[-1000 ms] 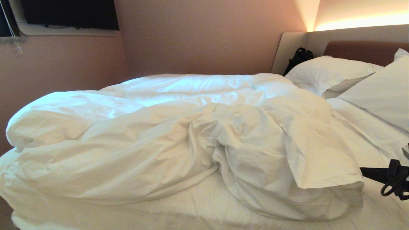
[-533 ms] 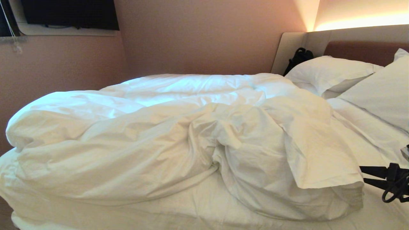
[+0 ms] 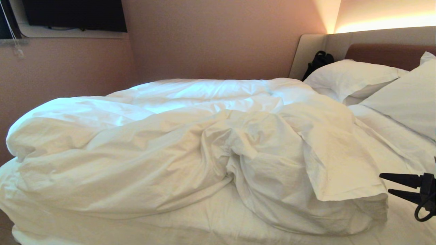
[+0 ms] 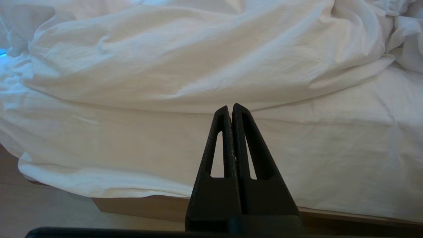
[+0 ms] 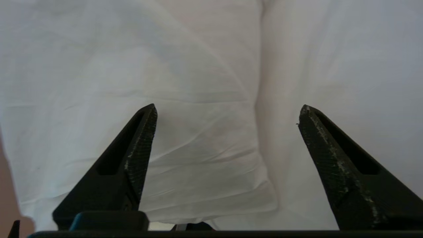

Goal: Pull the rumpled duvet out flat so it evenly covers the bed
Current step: Hold the folded corner of the quilt

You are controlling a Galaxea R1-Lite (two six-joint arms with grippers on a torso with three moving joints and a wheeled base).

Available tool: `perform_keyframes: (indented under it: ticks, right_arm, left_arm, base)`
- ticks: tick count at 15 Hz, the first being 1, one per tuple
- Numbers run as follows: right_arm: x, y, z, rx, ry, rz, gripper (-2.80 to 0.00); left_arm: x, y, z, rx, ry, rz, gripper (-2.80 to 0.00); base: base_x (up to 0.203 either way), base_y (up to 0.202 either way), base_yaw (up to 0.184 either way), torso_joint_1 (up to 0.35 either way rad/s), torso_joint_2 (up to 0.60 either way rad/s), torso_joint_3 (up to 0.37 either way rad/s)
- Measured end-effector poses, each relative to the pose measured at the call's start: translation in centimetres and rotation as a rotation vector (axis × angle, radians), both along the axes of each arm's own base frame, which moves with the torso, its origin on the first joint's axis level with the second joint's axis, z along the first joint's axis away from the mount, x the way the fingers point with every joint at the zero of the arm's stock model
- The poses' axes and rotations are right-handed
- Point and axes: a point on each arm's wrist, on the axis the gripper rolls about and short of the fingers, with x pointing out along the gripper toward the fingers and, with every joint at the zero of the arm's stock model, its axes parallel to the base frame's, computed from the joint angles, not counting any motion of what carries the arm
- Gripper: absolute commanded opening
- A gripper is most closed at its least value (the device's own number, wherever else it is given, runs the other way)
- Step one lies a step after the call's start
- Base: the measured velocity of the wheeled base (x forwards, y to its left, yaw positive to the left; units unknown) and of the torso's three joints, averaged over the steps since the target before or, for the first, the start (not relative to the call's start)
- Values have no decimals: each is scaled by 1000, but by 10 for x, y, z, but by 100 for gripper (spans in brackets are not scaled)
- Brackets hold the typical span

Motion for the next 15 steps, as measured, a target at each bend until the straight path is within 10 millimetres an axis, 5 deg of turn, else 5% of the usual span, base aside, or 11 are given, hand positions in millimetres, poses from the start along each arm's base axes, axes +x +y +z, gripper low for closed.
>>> perform_keyframes:
  ticks: [6, 15]
  right_arm:
    - [8, 5, -4, 10, -12, 59, 0]
    - [41, 40, -19, -11, 1, 239, 0]
  left_arm:
    - [0, 0, 0, 0, 0, 0, -280]
    - [0, 0, 0, 0, 0, 0, -280]
  base:
    - [0, 0, 0, 0, 0, 0]
    - [0, 0, 0, 0, 0, 0]
